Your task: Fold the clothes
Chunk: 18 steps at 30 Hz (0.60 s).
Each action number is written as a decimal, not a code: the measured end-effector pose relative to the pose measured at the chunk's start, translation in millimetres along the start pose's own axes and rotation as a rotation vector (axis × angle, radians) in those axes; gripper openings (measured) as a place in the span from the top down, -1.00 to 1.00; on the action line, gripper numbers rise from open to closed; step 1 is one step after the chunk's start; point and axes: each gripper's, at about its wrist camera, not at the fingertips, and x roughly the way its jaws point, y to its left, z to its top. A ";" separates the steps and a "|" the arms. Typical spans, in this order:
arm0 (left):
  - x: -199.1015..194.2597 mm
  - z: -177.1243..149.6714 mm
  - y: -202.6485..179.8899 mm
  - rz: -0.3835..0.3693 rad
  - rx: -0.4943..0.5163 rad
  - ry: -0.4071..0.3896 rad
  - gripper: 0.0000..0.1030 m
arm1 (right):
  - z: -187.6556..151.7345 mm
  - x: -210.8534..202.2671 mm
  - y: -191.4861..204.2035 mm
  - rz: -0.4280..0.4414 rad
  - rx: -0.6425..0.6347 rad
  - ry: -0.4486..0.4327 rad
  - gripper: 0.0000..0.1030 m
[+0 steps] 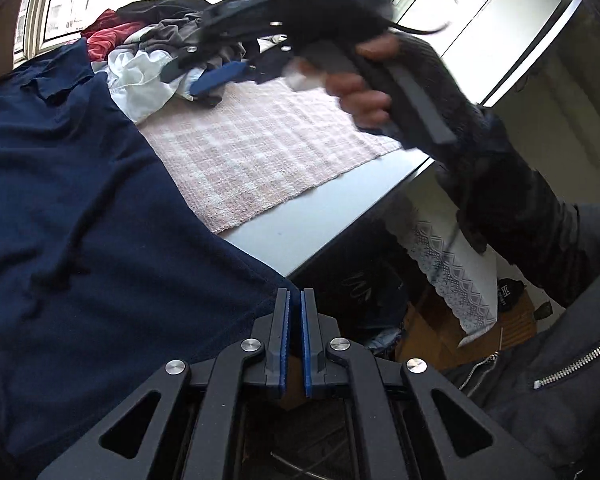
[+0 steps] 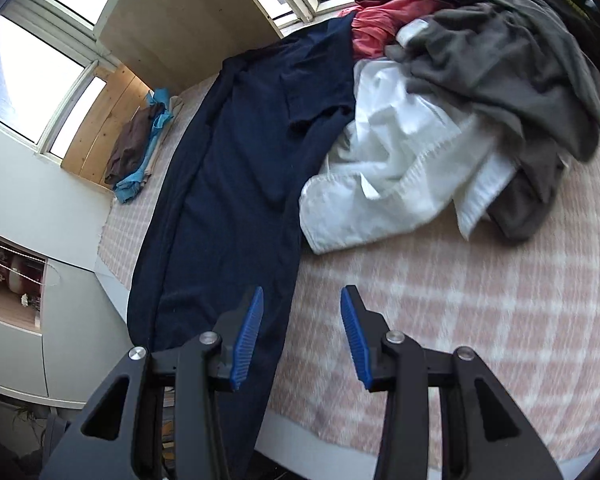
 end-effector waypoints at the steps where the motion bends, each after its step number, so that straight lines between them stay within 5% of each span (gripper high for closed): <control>1: -4.2 0.1 -0.8 0.002 0.003 -0.002 0.92 | 14.6 9.8 1.9 -0.007 -0.006 0.004 0.22; 7: -5.3 -4.5 -4.0 0.018 0.029 0.004 0.92 | 76.8 55.9 -7.2 -0.082 0.038 0.025 0.22; 10: -1.6 -5.8 -4.5 0.021 0.033 0.000 0.92 | 87.5 83.9 -16.6 -0.125 0.070 0.118 0.22; 14: -10.4 -1.7 -2.5 -0.001 0.013 -0.060 0.92 | 92.1 93.0 -23.4 -0.072 0.107 0.115 0.23; 17: -10.8 -0.1 0.6 -0.009 0.005 -0.069 0.92 | 91.8 94.3 -20.2 -0.064 0.098 0.111 0.93; 18: -10.6 0.1 0.0 -0.010 0.006 -0.064 0.92 | 91.0 93.7 -17.6 -0.074 0.088 0.110 0.93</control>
